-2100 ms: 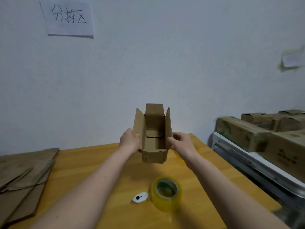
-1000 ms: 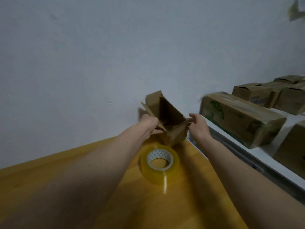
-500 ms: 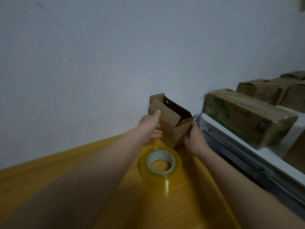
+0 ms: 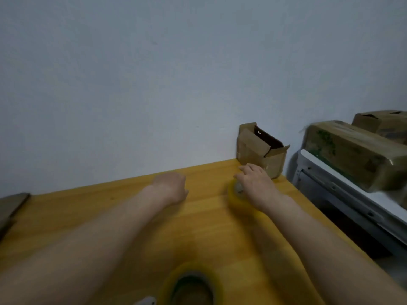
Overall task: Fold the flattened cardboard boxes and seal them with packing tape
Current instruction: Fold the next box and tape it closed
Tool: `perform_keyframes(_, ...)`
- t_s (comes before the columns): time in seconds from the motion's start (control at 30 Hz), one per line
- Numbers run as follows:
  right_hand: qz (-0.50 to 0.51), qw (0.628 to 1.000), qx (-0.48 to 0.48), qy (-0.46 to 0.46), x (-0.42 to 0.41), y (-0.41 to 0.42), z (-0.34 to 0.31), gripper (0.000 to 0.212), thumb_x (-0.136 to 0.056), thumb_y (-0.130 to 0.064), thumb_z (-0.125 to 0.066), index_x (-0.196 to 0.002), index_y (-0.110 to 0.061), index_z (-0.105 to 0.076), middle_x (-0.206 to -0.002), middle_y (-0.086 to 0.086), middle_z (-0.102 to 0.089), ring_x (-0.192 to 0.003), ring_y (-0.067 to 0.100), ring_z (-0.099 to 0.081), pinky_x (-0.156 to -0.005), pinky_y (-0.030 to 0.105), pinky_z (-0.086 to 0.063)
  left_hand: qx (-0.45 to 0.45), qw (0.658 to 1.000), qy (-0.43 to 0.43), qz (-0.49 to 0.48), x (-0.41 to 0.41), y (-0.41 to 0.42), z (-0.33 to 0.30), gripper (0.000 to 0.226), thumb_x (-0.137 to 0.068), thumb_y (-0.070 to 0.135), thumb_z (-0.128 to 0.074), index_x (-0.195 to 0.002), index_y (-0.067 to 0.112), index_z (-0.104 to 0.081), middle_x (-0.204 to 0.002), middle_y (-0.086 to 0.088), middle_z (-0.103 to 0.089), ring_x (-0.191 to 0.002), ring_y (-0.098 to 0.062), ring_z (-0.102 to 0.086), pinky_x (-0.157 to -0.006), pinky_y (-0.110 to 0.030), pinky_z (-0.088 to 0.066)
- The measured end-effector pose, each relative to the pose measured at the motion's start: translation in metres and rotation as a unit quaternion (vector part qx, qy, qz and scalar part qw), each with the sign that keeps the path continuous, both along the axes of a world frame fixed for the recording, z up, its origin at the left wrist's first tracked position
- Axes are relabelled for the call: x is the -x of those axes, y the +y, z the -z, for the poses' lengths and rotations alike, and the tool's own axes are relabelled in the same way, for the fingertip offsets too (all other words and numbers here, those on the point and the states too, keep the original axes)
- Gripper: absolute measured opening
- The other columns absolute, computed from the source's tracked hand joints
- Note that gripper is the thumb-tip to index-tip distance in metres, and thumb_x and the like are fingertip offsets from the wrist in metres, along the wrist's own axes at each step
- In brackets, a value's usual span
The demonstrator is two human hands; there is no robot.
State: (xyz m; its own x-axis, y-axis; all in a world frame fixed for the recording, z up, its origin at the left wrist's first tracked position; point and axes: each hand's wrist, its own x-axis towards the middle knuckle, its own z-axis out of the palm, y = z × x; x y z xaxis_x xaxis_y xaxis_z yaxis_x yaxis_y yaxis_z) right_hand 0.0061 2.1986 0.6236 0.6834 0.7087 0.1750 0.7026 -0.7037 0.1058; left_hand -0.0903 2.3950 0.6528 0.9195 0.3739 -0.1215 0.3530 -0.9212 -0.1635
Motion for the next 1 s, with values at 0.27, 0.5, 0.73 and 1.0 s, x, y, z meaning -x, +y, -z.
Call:
perform_keyframes(0.27, -0.128, 0.991, -0.011, 0.025, 0.128, 0.098, -0.019, 0.06, -0.092, 0.001, -0.039, -0.147, -0.021, -0.029, -0.148, 0.009, -0.035, -0.136, 0.028, -0.031, -0.108, 0.035, -0.03, 0.024, 0.99, -0.021, -0.137, 0.19, 0.072, -0.002, 0.043, -0.098, 0.042, -0.046, -0.133, 0.018, -0.05, -0.138, -0.006, -0.051, -0.124, -0.027, -0.05, -0.096, -0.034, -0.043)
perform_keyframes(0.5, -0.256, 0.963, 0.011, 0.078, 0.264, 0.2, -0.001, 0.072, -0.091, 0.001, -0.041, -0.153, -0.022, -0.012, -0.146, 0.008, -0.039, -0.133, 0.028, -0.036, -0.101, 0.037, -0.036, 0.095, 0.951, -0.052, -0.291, 0.366, 0.137, 0.024, 0.053, -0.094, 0.039, -0.057, -0.14, 0.019, -0.042, -0.144, -0.005, -0.041, -0.13, -0.026, -0.042, -0.106, -0.039, -0.04)
perform_keyframes(0.73, -0.345, 0.929, 0.042, 0.129, 0.375, 0.276, 0.018, 0.068, -0.096, -0.003, -0.044, -0.153, -0.021, -0.011, -0.153, 0.006, -0.029, -0.139, 0.027, -0.025, -0.108, 0.036, -0.031, 0.127, 0.903, -0.176, -0.371, 0.473, 0.187, 0.045, 0.05, -0.093, 0.035, -0.058, -0.139, 0.019, -0.043, -0.145, -0.004, -0.036, -0.134, -0.024, -0.033, -0.108, -0.037, -0.034)
perform_keyframes(1.0, -0.402, 0.904, 0.056, 0.133, 0.446, 0.328, 0.04, 0.073, -0.092, 0.003, -0.047, -0.153, -0.021, -0.013, -0.159, 0.003, -0.013, -0.146, 0.024, -0.012, -0.114, 0.035, -0.024, -0.033, 0.875, -0.265, -0.403, 0.517, 0.244, 0.055, 0.07, -0.087, 0.035, -0.066, -0.145, 0.024, -0.03, -0.154, -0.005, -0.024, -0.14, -0.026, -0.023, -0.113, -0.041, -0.027)
